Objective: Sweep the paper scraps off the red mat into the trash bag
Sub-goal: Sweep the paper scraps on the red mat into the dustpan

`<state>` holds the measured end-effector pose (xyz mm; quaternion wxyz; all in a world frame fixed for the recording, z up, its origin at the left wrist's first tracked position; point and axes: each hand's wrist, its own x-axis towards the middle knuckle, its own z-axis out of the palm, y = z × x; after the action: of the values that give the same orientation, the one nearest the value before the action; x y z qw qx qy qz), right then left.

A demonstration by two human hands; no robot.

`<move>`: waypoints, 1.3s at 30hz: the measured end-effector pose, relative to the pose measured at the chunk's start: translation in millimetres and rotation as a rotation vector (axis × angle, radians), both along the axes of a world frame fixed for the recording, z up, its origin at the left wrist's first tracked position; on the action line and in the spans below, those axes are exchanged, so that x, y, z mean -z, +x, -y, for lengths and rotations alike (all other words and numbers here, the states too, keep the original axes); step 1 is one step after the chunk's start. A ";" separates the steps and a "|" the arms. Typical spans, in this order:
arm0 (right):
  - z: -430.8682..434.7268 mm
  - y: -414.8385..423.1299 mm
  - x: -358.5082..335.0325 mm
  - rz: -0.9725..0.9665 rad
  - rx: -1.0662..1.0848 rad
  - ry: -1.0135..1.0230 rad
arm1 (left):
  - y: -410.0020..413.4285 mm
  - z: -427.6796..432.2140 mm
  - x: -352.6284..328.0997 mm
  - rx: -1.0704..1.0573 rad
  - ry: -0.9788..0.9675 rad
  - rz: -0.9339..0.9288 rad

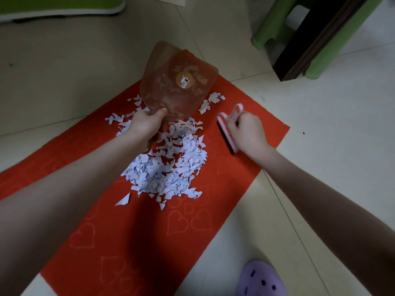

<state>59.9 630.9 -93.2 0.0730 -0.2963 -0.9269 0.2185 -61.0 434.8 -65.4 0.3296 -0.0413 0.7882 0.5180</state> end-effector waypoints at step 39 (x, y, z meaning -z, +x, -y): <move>-17.2 -65.5 1.2 0.090 -0.305 -0.044 | -28.2 22.7 -7.6 -0.173 -0.001 0.064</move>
<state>-5.6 648.0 -94.4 -0.0091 -0.1631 -0.9585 0.2337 -89.1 412.1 -57.8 0.3087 -0.1260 0.7710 0.5426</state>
